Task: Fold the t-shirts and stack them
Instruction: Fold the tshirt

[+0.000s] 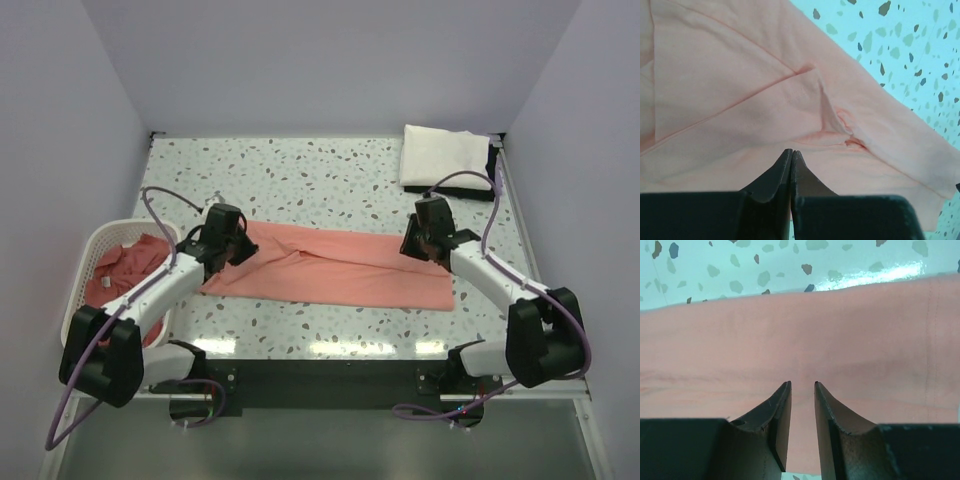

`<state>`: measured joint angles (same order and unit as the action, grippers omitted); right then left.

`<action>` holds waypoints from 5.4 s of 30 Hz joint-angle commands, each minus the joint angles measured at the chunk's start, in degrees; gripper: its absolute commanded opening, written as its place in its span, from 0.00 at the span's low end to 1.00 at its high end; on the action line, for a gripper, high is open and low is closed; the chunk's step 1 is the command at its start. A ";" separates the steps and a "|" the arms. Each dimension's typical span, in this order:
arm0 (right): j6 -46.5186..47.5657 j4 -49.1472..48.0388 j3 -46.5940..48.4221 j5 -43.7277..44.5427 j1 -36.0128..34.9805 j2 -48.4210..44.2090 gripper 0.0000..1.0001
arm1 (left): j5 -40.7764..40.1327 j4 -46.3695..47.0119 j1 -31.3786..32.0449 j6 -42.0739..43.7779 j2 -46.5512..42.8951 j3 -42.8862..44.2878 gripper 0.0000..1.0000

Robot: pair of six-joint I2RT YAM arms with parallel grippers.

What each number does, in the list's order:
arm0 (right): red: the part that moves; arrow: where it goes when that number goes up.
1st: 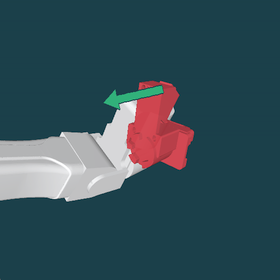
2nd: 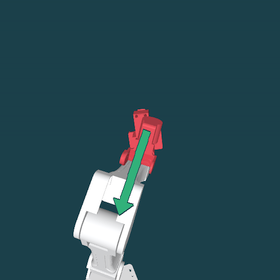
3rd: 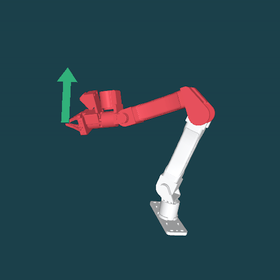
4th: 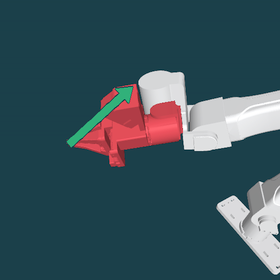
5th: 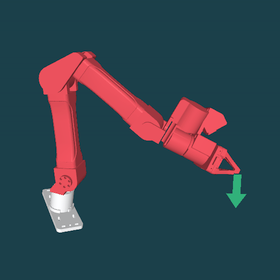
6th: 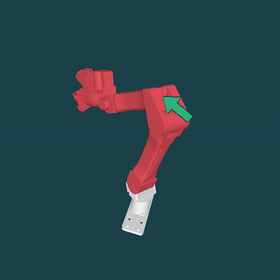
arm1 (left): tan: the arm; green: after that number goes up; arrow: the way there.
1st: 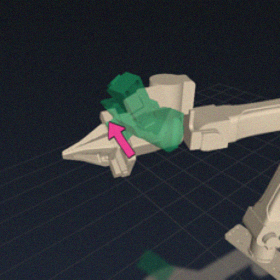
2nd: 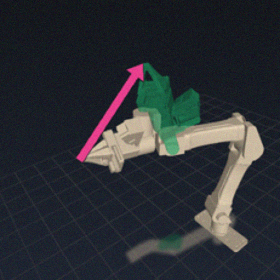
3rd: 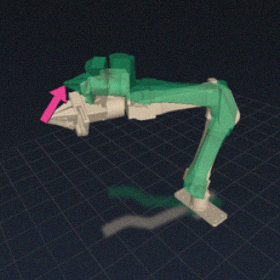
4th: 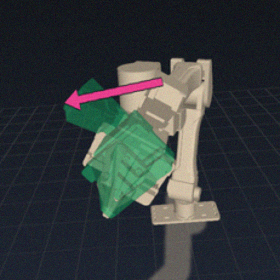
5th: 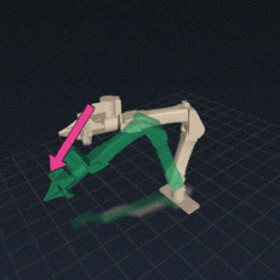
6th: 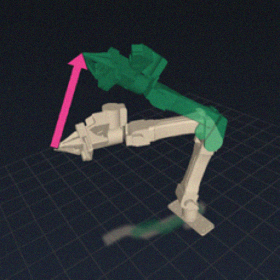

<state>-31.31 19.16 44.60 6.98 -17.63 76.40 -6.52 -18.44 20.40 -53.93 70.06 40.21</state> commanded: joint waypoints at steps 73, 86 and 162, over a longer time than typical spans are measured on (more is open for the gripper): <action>-10.53 -0.44 -4.78 -4.79 -31.59 -4.06 0.36 | 18.75 19.23 -1.07 4.72 22.15 18.26 0.20; -8.77 4.13 -6.10 -4.17 -31.59 -8.64 0.37 | 7.58 -2.65 10.87 7.52 -4.56 1.12 0.27; -4.73 10.10 -7.69 -4.79 -32.21 -3.36 0.12 | 14.79 4.73 30.66 2.34 -2.83 -16.30 0.09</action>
<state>-36.01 28.69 35.35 0.95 -49.50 73.19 8.58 -13.32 50.70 -51.53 66.59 23.03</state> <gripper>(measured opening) 0.137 0.101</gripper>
